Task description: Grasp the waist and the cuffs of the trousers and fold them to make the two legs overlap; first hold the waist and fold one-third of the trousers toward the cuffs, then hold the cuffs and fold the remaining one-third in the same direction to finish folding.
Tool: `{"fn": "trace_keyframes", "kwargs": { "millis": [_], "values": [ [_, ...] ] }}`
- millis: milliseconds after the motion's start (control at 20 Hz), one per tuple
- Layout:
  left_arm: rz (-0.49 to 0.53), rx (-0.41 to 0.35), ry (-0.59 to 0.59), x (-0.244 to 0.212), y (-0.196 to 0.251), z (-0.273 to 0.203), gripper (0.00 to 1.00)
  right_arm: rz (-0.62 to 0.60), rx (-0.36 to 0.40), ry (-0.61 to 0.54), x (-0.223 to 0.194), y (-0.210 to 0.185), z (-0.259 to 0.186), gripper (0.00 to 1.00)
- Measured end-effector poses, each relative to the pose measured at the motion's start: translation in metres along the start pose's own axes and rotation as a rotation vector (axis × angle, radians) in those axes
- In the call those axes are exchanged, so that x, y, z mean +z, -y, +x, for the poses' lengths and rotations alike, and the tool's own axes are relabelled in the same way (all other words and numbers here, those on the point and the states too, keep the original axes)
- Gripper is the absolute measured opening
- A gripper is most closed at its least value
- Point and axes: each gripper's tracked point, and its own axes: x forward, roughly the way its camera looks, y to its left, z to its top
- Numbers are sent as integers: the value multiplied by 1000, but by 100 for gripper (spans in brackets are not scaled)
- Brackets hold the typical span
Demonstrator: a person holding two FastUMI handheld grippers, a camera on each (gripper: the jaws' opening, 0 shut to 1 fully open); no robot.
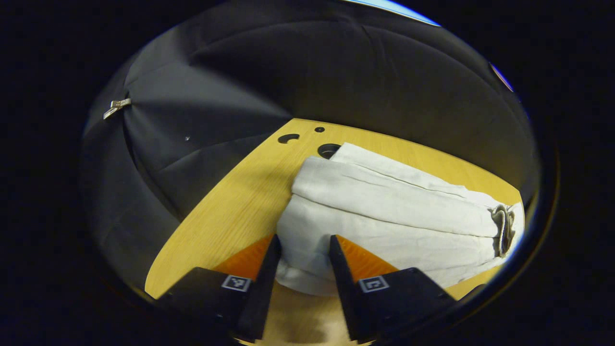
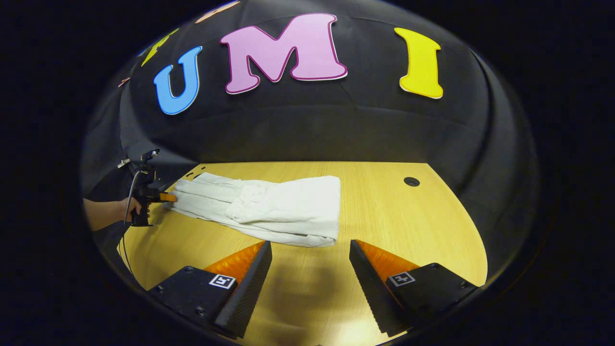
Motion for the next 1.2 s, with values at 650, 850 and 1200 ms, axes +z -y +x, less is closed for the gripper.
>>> {"fn": "trace_keyframes", "kwargs": {
  "millis": [650,850,1200],
  "values": [
    [-116,4,98,12,35,-19,6,6,-71,68,35,37,-18,99],
    [-124,-55,167,49,62,-54,6,13,-86,91,39,44,-25,99],
    [-152,-177,273,101,139,-125,6,74,-82,94,28,46,-38,99]
  ]
}}
